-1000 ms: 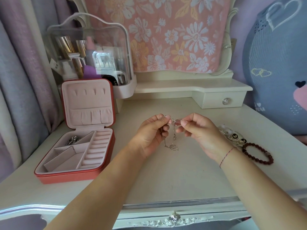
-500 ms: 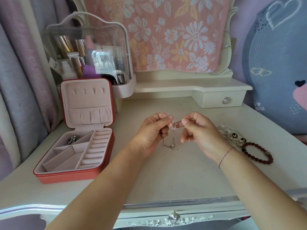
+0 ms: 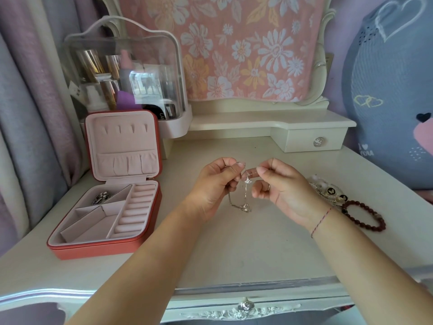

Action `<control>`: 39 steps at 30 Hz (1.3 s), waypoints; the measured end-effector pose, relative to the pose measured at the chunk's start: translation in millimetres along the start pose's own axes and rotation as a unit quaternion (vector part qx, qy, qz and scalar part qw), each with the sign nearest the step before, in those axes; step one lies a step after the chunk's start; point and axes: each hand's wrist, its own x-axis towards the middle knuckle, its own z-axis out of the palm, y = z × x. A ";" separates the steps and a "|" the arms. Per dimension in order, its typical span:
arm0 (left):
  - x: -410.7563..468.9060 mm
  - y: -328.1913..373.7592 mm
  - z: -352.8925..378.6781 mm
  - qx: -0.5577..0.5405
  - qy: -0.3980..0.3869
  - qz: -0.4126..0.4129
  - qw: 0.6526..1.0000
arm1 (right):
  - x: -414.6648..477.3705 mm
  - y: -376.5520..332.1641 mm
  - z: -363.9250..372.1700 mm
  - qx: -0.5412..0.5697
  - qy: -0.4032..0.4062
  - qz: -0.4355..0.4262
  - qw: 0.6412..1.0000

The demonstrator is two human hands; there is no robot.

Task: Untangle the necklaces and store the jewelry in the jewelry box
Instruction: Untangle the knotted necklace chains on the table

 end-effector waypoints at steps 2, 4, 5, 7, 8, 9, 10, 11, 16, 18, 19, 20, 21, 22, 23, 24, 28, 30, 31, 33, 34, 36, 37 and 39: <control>-0.6 0.4 0.5 0.003 -0.005 0.000 1.000 | 0.4 0.3 -0.2 0.005 0.005 -0.005 1.000; -0.7 0.1 0.6 0.004 -0.008 0.002 1.000 | 1.1 1.0 -0.3 0.009 0.011 -0.009 1.000; -0.4 -0.4 0.5 0.005 -0.010 0.003 1.000 | 1.6 1.2 -0.1 0.012 0.013 -0.010 1.000; -0.1 -1.4 0.9 0.006 -0.015 0.001 1.000 | 2.2 1.3 0.0 0.014 0.016 -0.009 1.000; 0.0 -1.6 1.2 0.008 -0.019 -0.001 1.000 | 2.4 1.4 0.0 0.012 0.019 -0.008 1.000; -0.1 -2.0 1.6 0.009 -0.023 -0.002 1.000 | 2.6 1.5 0.1 0.009 0.022 -0.007 1.000; -0.1 -2.2 1.9 0.010 -0.028 -0.002 1.000 | 2.6 1.9 -0.4 0.006 0.023 -0.006 1.000; -0.1 -2.5 2.3 0.008 -0.031 -0.001 0.999 | 2.8 2.5 -0.9 0.003 0.023 -0.006 1.000; 0.3 -3.0 1.2 -0.015 -0.028 -0.001 0.999 | 4.0 3.6 -4.4 -0.014 0.019 -0.011 1.000; 0.8 -3.3 0.6 -0.025 -0.027 -0.002 0.999 | 4.7 4.1 -5.0 -0.031 0.022 -0.019 0.999; 0.8 -3.2 0.3 -0.034 -0.026 -0.004 0.999 | 5.0 4.6 -5.0 -0.039 0.025 -0.026 0.999; 0.9 -3.0 0.0 -0.043 -0.024 -0.008 0.999 | 4.9 5.2 -5.2 -0.045 0.028 -0.033 0.998; 0.7 -2.6 -0.1 -0.049 -0.021 -0.013 0.998 | 5.1 5.7 -5.1 -0.050 0.031 -0.039 0.998; 0.4 -2.1 -0.1 -0.051 -0.018 -0.016 0.998 | 5.1 5.8 -4.9 -0.052 0.033 -0.043 0.997; 0.0 -1.6 0.3 -0.048 -0.016 -0.018 0.999 | 4.7 5.7 -4.4 -0.050 0.035 -0.043 0.997; -0.2 -1.2 0.6 -0.042 -0.012 -0.017 0.999 | 4.3 5.2 -3.8 -0.043 0.035 -0.042 0.998; -0.7 0.0 1.7 -0.027 -0.006 -0.012 1.000 | 1.5 1.8 -1.0 -0.007 0.021 -0.032 0.999; -1.2 0.8 1.8 -0.021 -0.006 -0.016 1.000 | 0.9 0.8 -0.5 -0.004 0.017 -0.028 0.999; -1.4 1.1 2.0 -0.017 -0.006 -0.017 1.000 | 0.9 0.6 -0.4 -0.001 0.016 -0.025 1.000; -1.5 1.1 2.2 -0.011 -0.001 -0.018 1.000 | 1.1 0.8 0.1 0.002 0.012 -0.020 1.000; -1.4 1.0 2.4 -0.009 0.000 -0.019 1.000 | 1.4 1.2 0.4 0.001 0.011 -0.019 1.000; -1.2 1.0 2.7 -0.009 0.000 -0.019 1.000 | 2.7 3.2 -0.4 -0.003 0.015 -0.020 1.000; -1.1 1.0 2.8 -0.004 0.001 -0.018 1.000 | 3.2 4.2 -1.4 -0.010 0.017 -0.021 1.000; -0.9 0.8 2.3 0.024 0.012 -0.011 1.000 | 3.8 5.4 -3.4 -0.033 0.016 -0.027 0.999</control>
